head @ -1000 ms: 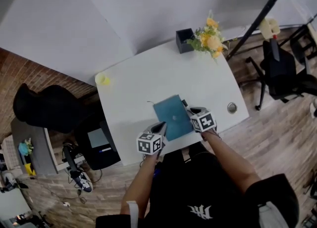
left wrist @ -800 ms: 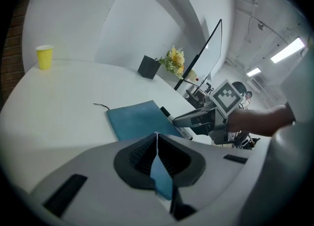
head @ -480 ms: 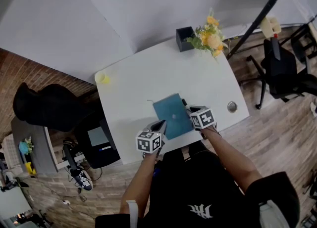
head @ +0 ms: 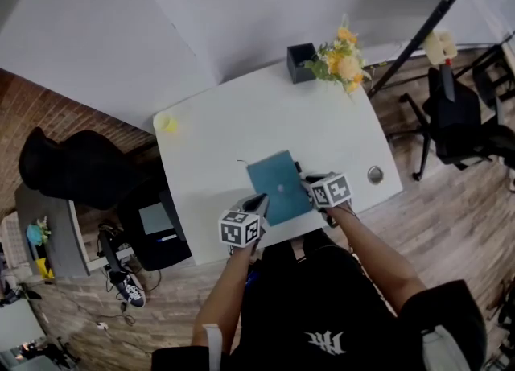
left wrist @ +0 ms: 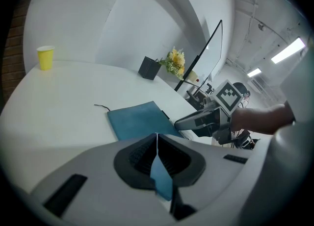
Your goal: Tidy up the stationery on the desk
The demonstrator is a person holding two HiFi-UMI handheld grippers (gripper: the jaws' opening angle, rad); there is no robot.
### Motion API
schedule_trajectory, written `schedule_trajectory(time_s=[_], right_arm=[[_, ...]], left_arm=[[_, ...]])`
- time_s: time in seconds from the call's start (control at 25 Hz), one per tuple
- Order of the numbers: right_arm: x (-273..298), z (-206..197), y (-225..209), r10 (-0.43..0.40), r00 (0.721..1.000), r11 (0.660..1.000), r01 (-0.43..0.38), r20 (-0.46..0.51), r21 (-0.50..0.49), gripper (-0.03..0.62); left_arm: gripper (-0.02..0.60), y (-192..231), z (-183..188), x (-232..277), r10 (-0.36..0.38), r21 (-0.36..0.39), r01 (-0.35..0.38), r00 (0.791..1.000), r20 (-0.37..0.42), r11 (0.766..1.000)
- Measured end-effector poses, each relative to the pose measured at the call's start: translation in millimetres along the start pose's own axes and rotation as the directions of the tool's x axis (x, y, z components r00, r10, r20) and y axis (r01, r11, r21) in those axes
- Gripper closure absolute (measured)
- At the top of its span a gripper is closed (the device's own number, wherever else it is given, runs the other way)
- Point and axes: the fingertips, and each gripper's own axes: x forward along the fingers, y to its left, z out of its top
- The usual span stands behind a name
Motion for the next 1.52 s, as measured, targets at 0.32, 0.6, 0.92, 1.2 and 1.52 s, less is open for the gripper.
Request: schedule_trajectory(time_s=[0.32, 0.6, 0.92, 1.2, 1.52], right_arm=[[-1.9, 0.8, 3.7, 0.011, 1.0, 0.999, -0.01, 0.021, -0.045, 0.505], [-5.5, 7.6, 3.0, -0.003, 1.0, 0.998, 0.005, 0.031, -0.066, 0.505], [-12.1, 10.5, -3.3, -0.017, 0.999, 0.997, 0.02, 0.04, -0.073, 0.505], [-15.2, 11.3, -3.6, -0.008, 0.999, 0.997, 0.012, 0.048, -0.073, 0.505], [-31.8, 31.2, 17.2, 0.044, 0.994, 0.993, -0.033, 0.101, -0.11, 0.505]], left_arm=[[0.572, -1.0, -3.8, -2.4, 0.011, -0.005, -0.011, 1.0, 0.004, 1.0], [0.572, -5.0, 0.8, -3.8, 0.016, 0.004, -0.016, 1.0, 0.019, 1.0], [0.572, -11.3, 3.2, -7.3, 0.022, 0.008, -0.022, 0.999, 0.035, 1.0], [0.572, -13.2, 3.2, -7.0, 0.028, 0.005, -0.028, 0.999, 0.042, 1.0], [0.572, -25.1, 29.0, -14.1, 0.031, 0.035, -0.035, 0.995, 0.099, 0.999]])
